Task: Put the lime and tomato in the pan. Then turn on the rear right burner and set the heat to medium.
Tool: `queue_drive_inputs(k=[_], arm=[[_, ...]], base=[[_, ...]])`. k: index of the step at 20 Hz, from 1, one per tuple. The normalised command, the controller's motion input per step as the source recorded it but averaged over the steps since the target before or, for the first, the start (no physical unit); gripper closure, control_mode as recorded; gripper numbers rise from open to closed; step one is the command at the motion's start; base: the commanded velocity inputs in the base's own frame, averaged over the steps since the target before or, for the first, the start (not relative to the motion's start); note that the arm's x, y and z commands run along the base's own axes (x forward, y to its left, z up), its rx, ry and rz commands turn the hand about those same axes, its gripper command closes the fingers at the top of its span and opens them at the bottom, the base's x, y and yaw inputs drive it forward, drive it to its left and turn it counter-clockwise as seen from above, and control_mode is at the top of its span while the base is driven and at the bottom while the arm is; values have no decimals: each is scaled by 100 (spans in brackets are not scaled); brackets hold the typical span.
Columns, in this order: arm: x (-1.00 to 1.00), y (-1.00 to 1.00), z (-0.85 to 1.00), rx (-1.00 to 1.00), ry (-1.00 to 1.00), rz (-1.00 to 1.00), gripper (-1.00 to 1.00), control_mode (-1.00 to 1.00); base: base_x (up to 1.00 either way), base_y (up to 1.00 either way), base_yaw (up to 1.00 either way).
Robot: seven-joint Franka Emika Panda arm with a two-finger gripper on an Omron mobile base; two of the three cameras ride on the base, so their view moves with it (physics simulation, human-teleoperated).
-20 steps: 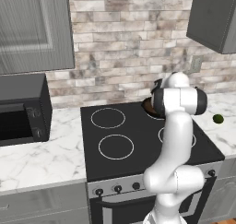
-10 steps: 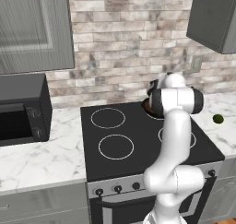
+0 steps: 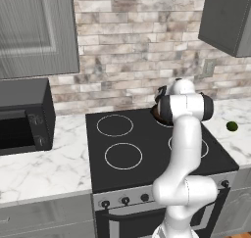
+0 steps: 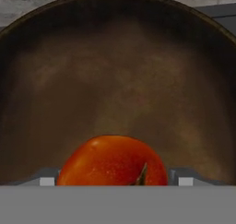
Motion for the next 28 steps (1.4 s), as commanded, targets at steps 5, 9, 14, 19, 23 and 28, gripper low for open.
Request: queue_drive_inputs(k=[5, 9, 14, 19, 23, 28], arm=[[1, -9, -1, 0, 1, -5, -100, -100], [-3, 0, 0, 0, 0, 0, -100, -100], [-4, 2, 16, -1, 0, 1, -100, -100], [-5, 0, 30, -1, 0, 2, -100, -100], [-27, 0, 34, 0, 0, 0, -100, -100], [-75, 0, 22, 0, 0, 0, -100, -100]], base=[[0, 0, 0], [0, 0, 0], [0, 0, 0], [0, 0, 0], [0, 0, 0], [0, 0, 0]])
